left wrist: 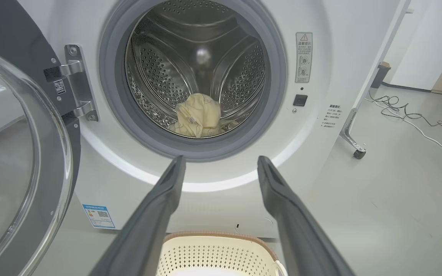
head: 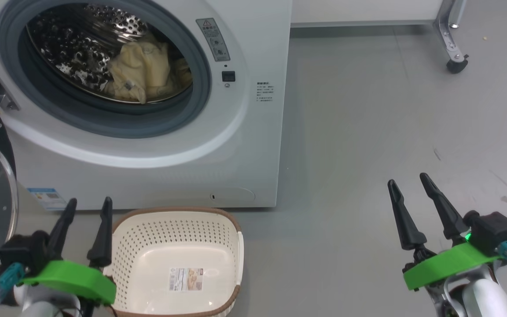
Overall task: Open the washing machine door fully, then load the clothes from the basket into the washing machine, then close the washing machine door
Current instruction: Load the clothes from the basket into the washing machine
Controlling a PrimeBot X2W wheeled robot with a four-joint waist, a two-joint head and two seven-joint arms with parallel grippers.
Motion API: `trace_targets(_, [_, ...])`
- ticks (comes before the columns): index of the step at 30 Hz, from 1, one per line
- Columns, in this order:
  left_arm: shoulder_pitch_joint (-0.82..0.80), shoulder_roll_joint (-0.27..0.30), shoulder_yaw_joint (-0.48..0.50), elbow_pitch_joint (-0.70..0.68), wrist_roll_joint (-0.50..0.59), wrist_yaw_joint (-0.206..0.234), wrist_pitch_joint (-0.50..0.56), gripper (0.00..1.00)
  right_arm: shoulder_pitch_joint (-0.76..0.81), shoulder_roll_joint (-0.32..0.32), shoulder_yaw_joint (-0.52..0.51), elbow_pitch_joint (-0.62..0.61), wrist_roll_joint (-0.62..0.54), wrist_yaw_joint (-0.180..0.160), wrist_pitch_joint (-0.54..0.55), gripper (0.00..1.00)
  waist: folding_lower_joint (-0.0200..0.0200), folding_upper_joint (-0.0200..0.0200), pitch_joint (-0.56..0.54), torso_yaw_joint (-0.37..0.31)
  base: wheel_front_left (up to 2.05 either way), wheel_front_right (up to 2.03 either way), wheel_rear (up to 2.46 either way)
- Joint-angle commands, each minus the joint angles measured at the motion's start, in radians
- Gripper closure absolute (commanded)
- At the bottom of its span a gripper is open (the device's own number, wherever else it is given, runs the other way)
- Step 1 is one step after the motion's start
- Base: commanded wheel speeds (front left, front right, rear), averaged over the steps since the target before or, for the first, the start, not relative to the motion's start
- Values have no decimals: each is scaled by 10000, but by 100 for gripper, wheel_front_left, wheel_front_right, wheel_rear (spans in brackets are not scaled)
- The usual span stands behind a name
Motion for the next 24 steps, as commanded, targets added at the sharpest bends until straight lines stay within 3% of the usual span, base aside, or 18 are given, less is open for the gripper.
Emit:
trace_targets(1, [-186,223,633,-387,104,57,-109,0,-216,-120,180,-314,-37,-27,-69,0,2,-1,-153,34,0,0,0])
trace_targets(24, [1496,-906,1610,-944,1196,-294,-110,0,-35,3,235,-328,46,-27,-69,0,2,-1,-487,-105,0,0,0])
